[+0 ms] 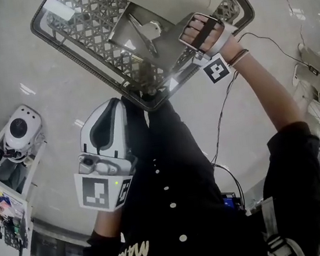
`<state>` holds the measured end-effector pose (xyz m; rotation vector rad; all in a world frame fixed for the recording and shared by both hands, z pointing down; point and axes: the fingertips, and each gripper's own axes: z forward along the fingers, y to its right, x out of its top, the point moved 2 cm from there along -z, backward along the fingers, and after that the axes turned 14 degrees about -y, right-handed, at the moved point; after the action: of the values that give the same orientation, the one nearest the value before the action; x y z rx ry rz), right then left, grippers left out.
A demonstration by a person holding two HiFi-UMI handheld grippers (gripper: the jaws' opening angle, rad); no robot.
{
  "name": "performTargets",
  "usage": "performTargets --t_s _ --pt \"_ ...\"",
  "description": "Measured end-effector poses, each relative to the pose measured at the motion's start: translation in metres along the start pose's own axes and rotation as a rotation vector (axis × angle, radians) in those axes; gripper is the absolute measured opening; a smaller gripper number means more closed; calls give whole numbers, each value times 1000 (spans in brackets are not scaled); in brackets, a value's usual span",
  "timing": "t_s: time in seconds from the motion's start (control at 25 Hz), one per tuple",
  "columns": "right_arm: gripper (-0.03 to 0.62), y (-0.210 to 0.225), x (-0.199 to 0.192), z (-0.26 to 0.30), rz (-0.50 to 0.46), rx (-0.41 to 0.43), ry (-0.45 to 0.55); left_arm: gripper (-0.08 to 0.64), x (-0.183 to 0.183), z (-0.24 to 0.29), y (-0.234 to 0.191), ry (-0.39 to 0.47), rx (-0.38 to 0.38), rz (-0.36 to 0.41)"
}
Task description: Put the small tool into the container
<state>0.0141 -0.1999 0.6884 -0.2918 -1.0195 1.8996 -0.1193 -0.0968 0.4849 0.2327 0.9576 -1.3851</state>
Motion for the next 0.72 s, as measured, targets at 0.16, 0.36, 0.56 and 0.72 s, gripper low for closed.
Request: performTargets --t_s 0.16,0.36,0.56,0.72 --pt "14 17 -1 -16 64 -6 -25 34 13 -4 7 18 -19 49" --pt "14 54 -1 -37 243 -7 -78 34 18 -4 9 5 -35 75" --pt "14 99 -13 -68 476 9 -121 34 34 -15 19 23 -87 96" --pt "14 138 -22 -97 661 -24 -141 34 47 -22 26 53 -95 146"
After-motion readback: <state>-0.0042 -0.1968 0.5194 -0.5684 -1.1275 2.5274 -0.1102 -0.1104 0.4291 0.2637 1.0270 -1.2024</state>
